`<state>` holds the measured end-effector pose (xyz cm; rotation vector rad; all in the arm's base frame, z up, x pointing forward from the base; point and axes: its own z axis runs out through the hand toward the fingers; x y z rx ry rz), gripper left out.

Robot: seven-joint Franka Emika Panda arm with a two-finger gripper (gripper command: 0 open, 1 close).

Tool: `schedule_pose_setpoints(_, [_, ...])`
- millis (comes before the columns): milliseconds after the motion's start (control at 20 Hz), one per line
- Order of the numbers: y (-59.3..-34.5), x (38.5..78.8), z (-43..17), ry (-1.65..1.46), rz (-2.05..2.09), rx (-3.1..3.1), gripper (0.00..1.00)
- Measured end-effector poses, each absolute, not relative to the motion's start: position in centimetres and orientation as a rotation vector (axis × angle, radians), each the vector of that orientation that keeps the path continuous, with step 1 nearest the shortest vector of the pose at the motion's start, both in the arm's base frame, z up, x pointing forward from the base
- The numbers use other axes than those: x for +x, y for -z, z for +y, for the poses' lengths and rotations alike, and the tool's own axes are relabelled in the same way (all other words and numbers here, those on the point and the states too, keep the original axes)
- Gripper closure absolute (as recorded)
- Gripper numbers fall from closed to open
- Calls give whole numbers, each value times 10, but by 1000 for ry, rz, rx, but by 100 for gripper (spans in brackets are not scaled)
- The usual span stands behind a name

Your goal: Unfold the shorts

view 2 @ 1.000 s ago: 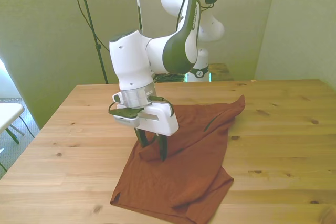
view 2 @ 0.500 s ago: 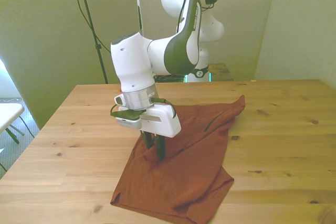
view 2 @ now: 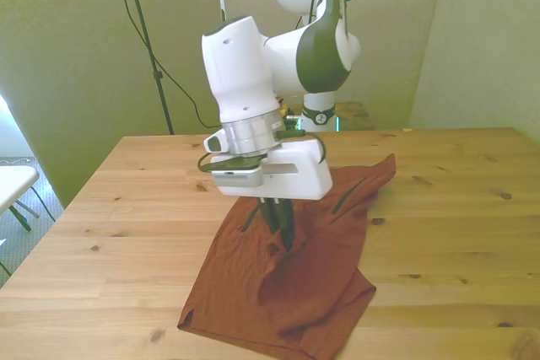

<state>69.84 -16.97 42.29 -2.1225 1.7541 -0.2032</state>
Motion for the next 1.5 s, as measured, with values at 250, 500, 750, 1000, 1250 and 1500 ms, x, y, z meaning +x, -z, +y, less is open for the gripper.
schedule_pose_setpoints(250, [-449,733,-112,219,1707,-2159,100])
schedule_pose_setpoints(500, [-448,770,-53,209,1660,-2214,100])
schedule_pose_setpoints(750, [-427,789,16,183,1576,-2311,0])
schedule_pose_setpoints(1000, [-431,794,60,192,1483,-2371,0])
schedule_pose_setpoints(1250, [-427,794,76,179,1431,-2400,0])
schedule_pose_setpoints(1500, [-428,793,72,179,1439,-2412,0])
